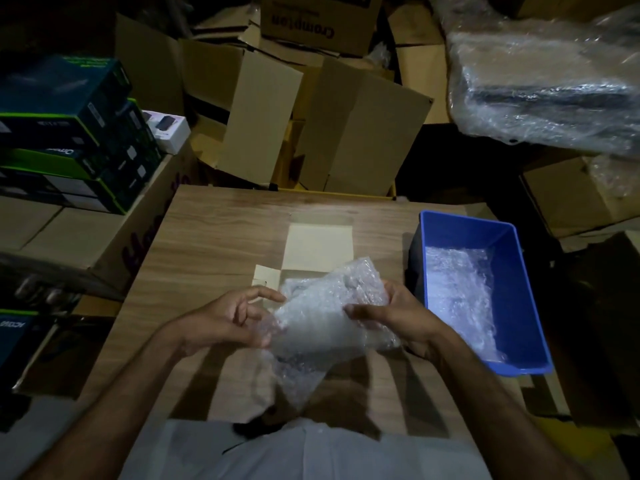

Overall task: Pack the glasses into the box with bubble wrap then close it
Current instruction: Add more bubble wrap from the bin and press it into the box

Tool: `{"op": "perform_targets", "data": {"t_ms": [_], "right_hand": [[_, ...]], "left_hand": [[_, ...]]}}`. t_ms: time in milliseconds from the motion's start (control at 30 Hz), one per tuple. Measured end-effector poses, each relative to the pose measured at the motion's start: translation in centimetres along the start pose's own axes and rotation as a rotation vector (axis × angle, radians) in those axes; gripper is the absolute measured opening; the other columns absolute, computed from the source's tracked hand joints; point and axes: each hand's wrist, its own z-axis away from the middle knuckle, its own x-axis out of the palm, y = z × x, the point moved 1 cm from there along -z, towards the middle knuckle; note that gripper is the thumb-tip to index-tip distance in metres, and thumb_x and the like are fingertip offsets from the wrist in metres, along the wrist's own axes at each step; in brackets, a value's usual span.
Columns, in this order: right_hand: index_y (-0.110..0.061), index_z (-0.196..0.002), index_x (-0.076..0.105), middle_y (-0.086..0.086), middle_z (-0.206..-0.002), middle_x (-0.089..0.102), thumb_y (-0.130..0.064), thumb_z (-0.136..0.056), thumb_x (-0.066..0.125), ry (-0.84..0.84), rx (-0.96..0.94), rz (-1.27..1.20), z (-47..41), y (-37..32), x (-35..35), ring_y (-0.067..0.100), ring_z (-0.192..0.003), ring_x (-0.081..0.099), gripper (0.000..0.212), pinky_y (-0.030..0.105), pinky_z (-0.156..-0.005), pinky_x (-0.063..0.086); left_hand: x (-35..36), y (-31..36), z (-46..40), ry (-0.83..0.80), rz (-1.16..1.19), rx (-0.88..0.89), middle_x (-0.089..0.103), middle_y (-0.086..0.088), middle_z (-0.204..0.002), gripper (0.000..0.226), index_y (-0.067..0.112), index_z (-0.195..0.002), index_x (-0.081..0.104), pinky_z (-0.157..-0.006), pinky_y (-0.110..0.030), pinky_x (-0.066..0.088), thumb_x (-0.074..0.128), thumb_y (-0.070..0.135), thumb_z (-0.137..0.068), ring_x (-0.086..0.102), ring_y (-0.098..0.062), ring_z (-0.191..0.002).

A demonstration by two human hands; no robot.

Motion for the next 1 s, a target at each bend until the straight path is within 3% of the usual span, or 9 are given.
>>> {"op": "perform_targets", "data": {"t_ms": [100, 200, 333, 433, 600, 667, 767, 933, 1000], "right_hand": [[-0.007, -0.112, 0.071, 0.008, -0.103, 0.077, -0.007, -0.079, 0.083, -0.147, -0.001, 0.084, -0.2, -2.2, 0.2, 0.021, -0.094, 0.074, 0.035, 0.032, -0.075, 0.059], [-0.004, -0.109, 0.073, 0.015, -0.110, 0.076, -0.010, -0.080, 0.082, -0.218, 0.030, -0.105, -0.8, -3.3, -0.1, 0.023, -0.099, 0.074, 0.031, 0.031, -0.084, 0.061], [-0.003, -0.144, 0.052, 0.023, -0.146, 0.053, -0.043, -0.075, 0.087, -0.280, 0.101, -0.798, -1.1, 0.6, 0.4, 0.036, -0.135, 0.052, 0.087, 0.047, -0.116, 0.038], [-0.004, -0.148, 0.043, 0.024, -0.139, 0.059, -0.031, -0.069, 0.093, -0.076, 0.109, -0.609, -0.7, 3.7, 2.5, 0.040, -0.130, 0.057, 0.097, 0.055, -0.117, 0.037], [-0.034, -0.154, 0.028, 0.013, -0.117, 0.072, 0.004, -0.082, 0.078, 0.190, -0.044, -0.372, -0.3, 4.5, 4.1, 0.023, -0.101, 0.075, 0.096, 0.030, -0.073, 0.061], [-0.032, -0.151, 0.036, 0.015, -0.118, 0.071, 0.011, -0.084, 0.074, 0.155, -0.169, -0.268, -0.1, 4.5, 4.4, 0.023, -0.104, 0.074, 0.088, 0.030, -0.078, 0.060], [-0.016, -0.142, 0.053, 0.008, -0.131, 0.066, 0.013, -0.077, 0.079, 0.090, -0.223, -0.089, -0.1, 4.3, 4.3, 0.020, -0.116, 0.069, 0.076, 0.032, -0.089, 0.059], [-0.022, -0.100, 0.074, 0.002, -0.099, 0.073, -0.016, -0.084, 0.081, 0.102, -0.283, 0.305, -1.2, 3.5, 3.7, 0.010, -0.089, 0.072, 0.018, 0.032, -0.075, 0.061], [-0.029, -0.080, 0.072, 0.001, -0.087, 0.066, -0.026, -0.087, 0.080, 0.139, -0.322, 0.408, -2.0, 3.8, 3.1, 0.017, -0.078, 0.066, 0.011, 0.029, -0.066, 0.054]], "left_hand": [[1.5, 2.4, -0.9, -0.130, -0.066, -0.006, 0.074, -0.010, -0.117, 0.052, 0.020, -0.132, 0.054, -0.094, -0.037, 0.058, 0.068, -0.006, -0.089, 0.071, -0.024, -0.111], [4.0, 4.3, -3.2, -0.026, -0.169, 0.097, 0.079, -0.006, -0.101, 0.020, 0.016, -0.117, 0.063, -0.077, -0.030, 0.059, 0.063, 0.014, -0.097, 0.075, -0.018, -0.089], [4.4, 3.2, -4.0, 0.271, -0.018, 0.216, 0.078, -0.017, -0.094, 0.026, -0.001, -0.113, 0.065, -0.073, -0.039, 0.054, 0.064, 0.019, -0.096, 0.071, -0.027, -0.075], [4.8, 1.7, -3.9, 0.411, 0.057, 0.237, 0.078, -0.017, -0.096, 0.031, -0.002, -0.122, 0.056, -0.069, -0.035, 0.056, 0.064, 0.014, -0.097, 0.072, -0.022, -0.072], [5.3, 0.9, -3.3, 0.541, 0.176, 0.221, 0.070, -0.004, -0.113, 0.060, 0.027, -0.139, 0.037, -0.069, -0.029, 0.061, 0.067, 0.002, -0.093, 0.073, 0.000, -0.086], [4.6, 0.7, -2.8, 0.490, 0.131, 0.238, 0.057, 0.017, -0.116, 0.076, 0.033, -0.147, 0.033, -0.069, -0.012, 0.056, 0.068, -0.004, -0.091, 0.063, 0.022, -0.090], [2.7, 0.3, -2.4, 0.344, -0.098, 0.192, 0.059, 0.011, -0.139, 0.082, 0.035, -0.144, 0.051, -0.102, -0.028, 0.052, 0.088, 0.011, -0.075, 0.056, 0.005, -0.125], [1.8, 0.8, -3.0, 0.448, -0.602, 0.183, 0.065, 0.004, -0.101, 0.016, 0.033, -0.097, 0.075, -0.077, -0.032, 0.055, 0.081, 0.029, -0.083, 0.064, -0.007, -0.093], [1.2, 0.6, -3.4, 0.428, -0.618, 0.225, 0.062, 0.005, -0.105, 0.008, 0.034, -0.088, 0.073, -0.081, -0.029, 0.050, 0.075, 0.042, -0.088, 0.060, -0.006, -0.103]]}}
